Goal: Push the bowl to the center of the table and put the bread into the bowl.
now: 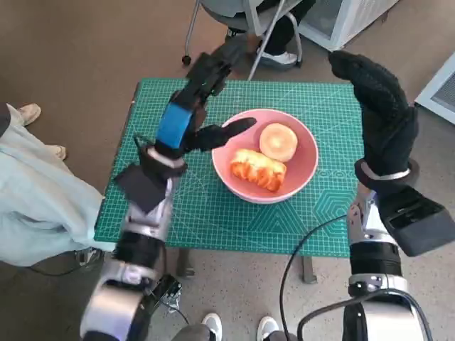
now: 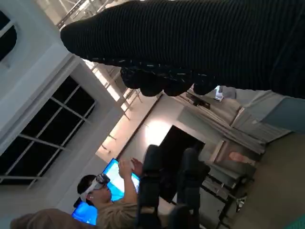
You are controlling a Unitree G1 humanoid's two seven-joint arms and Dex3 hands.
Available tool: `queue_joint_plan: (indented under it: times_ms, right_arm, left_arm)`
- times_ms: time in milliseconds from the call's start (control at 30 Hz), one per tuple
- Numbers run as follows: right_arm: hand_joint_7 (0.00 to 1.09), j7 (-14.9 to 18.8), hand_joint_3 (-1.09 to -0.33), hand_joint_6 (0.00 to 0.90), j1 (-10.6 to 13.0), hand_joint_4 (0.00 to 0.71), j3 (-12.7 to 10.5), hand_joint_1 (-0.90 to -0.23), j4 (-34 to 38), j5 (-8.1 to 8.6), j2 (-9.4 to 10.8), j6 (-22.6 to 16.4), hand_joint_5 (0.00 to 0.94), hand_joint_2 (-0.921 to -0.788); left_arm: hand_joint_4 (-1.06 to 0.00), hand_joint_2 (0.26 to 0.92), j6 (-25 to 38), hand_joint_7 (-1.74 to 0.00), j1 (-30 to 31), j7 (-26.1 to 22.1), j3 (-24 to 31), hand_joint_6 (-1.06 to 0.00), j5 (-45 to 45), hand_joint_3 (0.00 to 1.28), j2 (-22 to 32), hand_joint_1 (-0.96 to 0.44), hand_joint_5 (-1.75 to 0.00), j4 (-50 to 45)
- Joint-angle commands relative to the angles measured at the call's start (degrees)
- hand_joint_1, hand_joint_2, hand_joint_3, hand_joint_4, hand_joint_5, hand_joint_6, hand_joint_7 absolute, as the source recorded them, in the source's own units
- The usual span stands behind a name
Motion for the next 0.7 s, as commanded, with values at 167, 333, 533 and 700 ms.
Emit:
queue_joint_plan:
  times_ms: [167, 333, 533, 700]
  right_arm:
    - [0.77, -1.54, -0.789, 0.005, 1.48, 0.317, 0.55, -0.565, -3.01, -0.43, 0.29, 4.12, 0.000, -0.921]
    - [0.77, -1.46, -0.773, 0.010, 1.17, 0.318, 0.71, -0.569, -4.28, 0.23, 0.63, 5.70, 0.001, -0.921]
    - [0.76, -1.70, -0.767, 0.013, 0.67, 0.322, 0.96, -0.573, -4.25, -0.23, 0.92, 5.53, 0.003, -0.921]
    - [0.76, -2.15, -0.766, 0.011, 0.53, 0.323, 1.15, -0.569, -4.31, -1.16, 0.77, 5.34, 0.003, -0.921]
  left_arm:
    - [-0.35, 0.921, 2.17, -0.78, 4.18, 0.52, 0.99, -0.02, -2.43, 0.21, -0.79, -0.28, -0.02, -7.46]
    - [-0.34, 0.921, 2.45, -0.80, 5.04, 0.63, 1.18, -0.01, -2.83, 0.22, -0.93, -0.29, -0.02, -8.88]
    - [-0.34, 0.921, 2.30, -0.81, 5.52, 0.50, 1.46, -0.01, -2.94, 0.23, -0.99, -0.30, -0.02, -9.34]
    - [-0.34, 0.921, 1.94, -0.81, 5.79, 0.83, 1.44, 0.00, -2.31, 0.24, -1.03, -0.29, -0.02, -9.64]
